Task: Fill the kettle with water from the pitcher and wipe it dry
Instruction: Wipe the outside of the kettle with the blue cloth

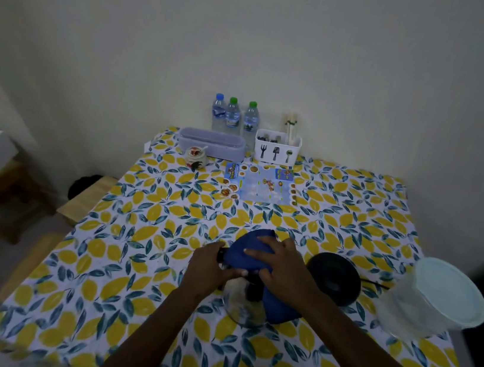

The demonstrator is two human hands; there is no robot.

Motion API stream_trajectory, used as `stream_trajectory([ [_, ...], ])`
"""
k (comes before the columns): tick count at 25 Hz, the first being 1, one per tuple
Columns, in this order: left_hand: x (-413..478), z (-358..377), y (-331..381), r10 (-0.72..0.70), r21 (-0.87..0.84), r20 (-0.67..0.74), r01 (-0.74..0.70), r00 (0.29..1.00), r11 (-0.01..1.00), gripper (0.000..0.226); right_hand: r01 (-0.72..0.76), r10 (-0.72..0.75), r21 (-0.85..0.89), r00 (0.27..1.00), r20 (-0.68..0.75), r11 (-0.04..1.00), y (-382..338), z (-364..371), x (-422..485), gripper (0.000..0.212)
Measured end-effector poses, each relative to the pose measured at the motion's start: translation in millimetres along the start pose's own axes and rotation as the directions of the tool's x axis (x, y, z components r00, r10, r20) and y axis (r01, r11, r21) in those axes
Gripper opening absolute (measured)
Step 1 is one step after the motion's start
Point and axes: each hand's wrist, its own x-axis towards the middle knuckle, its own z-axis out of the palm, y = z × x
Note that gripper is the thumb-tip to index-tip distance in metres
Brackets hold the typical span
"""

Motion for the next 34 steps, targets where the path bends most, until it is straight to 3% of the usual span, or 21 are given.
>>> stream_trajectory([
  [3, 3, -20, -6, 0.03, -0.052, 0.165, -0.021, 0.986, 0.998, 0.05, 0.01, -0.009, -0.025, 1.0, 0.023, 1.0, -6, -5, 16, 0.044],
  [6, 5, -27, -10, 0.098, 0.016, 0.149, -0.102, 0.984, 0.995, 0.041, 0.0, 0.002, -0.063, 1.0, 0.027, 0.998, -9, -2, 26, 0.042],
  [11, 4, -33, -10, 0.1, 0.004, 0.153, -0.102, 0.983, 0.995, 0.035, 0.191, -0.216, -0.286, 0.975, -0.058, 0.939, 0, 15, -13, 0.045],
  [13, 5, -33, -7, 0.106, 0.018, 0.167, -0.11, 0.98, 0.994, 0.034, 0.215, -0.246, -0.271, 0.965, -0.086, 0.938, 1, 20, -23, 0.043],
  [17, 8, -25, 8, 0.194, 0.113, 0.237, -0.225, 0.952, 0.968, 0.035, -0.04, 0.045, 0.027, 0.975, -0.219, 0.999, -7, 9, -8, 0.041],
  [19, 7, -14, 14, 0.254, 0.06, 0.268, -0.28, 0.929, 0.958, 0.048, -0.178, 0.203, 0.169, 0.968, -0.145, 0.969, 1, 3, 11, 0.04],
  [22, 7, 0, 18, 0.26, 0.064, 0.198, -0.277, 0.945, 0.959, 0.071, -0.341, 0.345, 0.313, 0.938, 0.045, 0.886, 17, -9, 36, 0.035],
  [25, 10, 7, 18, 0.264, 0.15, 0.149, -0.286, 0.953, 0.946, 0.071, -0.503, 0.44, 0.34, 0.863, 0.249, 0.795, 35, -19, 43, 0.035],
  [29, 21, 16, 7, 0.224, 0.34, 0.202, -0.283, 0.953, 0.897, 0.084, -0.553, 0.435, 0.456, 0.832, 0.343, 0.697, 54, -23, 34, 0.031],
  [31, 23, 18, 3, 0.253, 0.316, 0.203, -0.308, 0.946, 0.897, 0.086, -0.573, 0.419, 0.643, 0.817, 0.397, 0.508, 51, -13, 24, 0.028],
  [33, 21, 15, 8, 0.299, 0.255, 0.184, -0.339, 0.936, 0.906, 0.085, -0.599, 0.434, 0.758, 0.772, 0.464, 0.257, 54, 4, 22, 0.053],
  [34, 20, 14, 10, 0.323, 0.229, 0.167, -0.355, 0.932, 0.907, 0.084, -0.604, 0.433, 0.772, 0.761, 0.483, 0.2, 57, 10, 23, 0.065],
])
